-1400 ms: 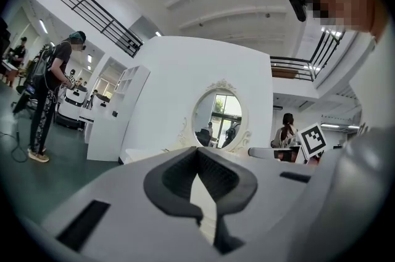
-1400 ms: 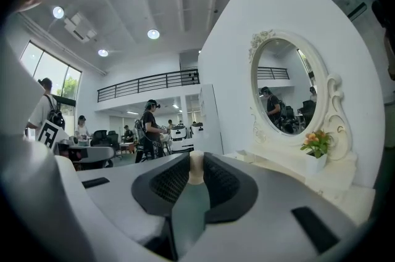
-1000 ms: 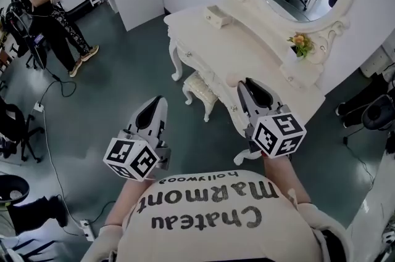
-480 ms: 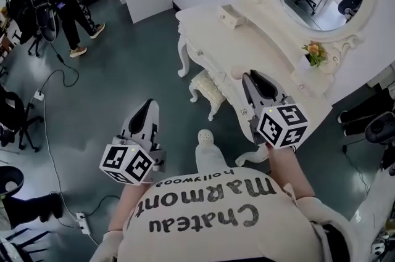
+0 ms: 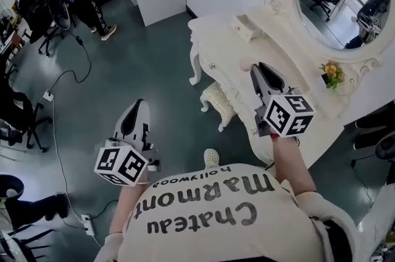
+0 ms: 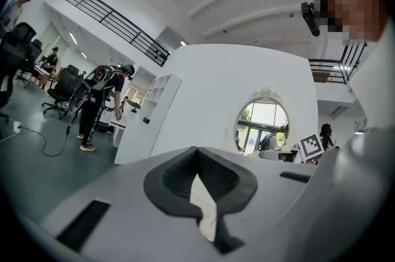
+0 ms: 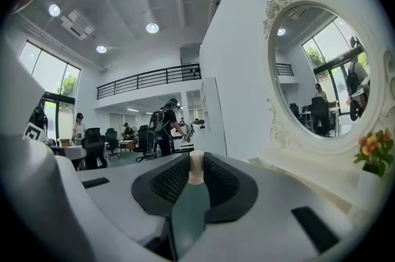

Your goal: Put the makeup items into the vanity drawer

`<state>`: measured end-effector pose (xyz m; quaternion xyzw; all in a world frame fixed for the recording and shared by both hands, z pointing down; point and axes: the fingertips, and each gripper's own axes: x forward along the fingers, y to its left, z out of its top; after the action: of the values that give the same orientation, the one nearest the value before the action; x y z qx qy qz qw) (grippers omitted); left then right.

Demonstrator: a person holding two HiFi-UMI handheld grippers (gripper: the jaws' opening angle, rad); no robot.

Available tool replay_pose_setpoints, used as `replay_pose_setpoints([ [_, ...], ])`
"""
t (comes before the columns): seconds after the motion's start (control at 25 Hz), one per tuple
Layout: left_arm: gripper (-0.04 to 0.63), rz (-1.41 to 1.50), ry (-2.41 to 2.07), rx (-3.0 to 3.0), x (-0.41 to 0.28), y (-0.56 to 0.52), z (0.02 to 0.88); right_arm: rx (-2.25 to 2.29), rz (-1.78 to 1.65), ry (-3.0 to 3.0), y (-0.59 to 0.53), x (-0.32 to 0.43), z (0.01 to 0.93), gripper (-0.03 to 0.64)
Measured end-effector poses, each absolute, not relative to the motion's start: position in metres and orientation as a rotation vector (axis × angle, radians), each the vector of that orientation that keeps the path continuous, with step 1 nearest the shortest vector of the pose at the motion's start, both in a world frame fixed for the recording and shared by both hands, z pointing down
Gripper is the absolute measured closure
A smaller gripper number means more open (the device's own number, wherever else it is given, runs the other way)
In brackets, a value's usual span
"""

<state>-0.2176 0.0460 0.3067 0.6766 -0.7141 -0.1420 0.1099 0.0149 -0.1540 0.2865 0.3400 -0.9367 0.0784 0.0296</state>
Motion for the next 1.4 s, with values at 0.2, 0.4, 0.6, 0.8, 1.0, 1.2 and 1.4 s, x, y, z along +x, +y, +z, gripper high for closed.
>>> replay_pose_setpoints([
  [0.2,0.588,-0.431,-2.099,2.029,-0.224,-0.004,0.288,1.075,0.161,-2.884,-0.2,0.012,0.273,0.529],
  [0.4,0.588,-0.444,-2.083,2.066,-0.223,-0.059,0.282,1.12,0.164,-2.883,-0.249,0.02,0.273,0.529],
  [0.6,0.588,-0.445,-2.041,2.09,-0.218,-0.116,0.291,1.167,0.199,-2.871,-0.295,0.032,0.284,0.529],
  [0.8,0.588,-0.44,-1.984,2.077,-0.216,-0.157,0.308,1.177,0.299,-2.867,-0.325,0.032,0.298,0.529],
  [1.0,0.586,-0.392,-1.905,2.086,-0.224,-0.188,0.322,1.23,0.355,-2.815,-0.346,0.033,0.317,0.529],
  [1.2,0.588,-0.39,-1.831,2.093,-0.248,-0.234,0.337,1.316,0.381,-2.739,-0.372,0.026,0.332,0.529],
  [1.4,0.587,-0.321,-1.681,2.216,-0.254,-0.3,0.328,1.481,0.434,-2.626,-0.402,0.028,0.342,0.529],
])
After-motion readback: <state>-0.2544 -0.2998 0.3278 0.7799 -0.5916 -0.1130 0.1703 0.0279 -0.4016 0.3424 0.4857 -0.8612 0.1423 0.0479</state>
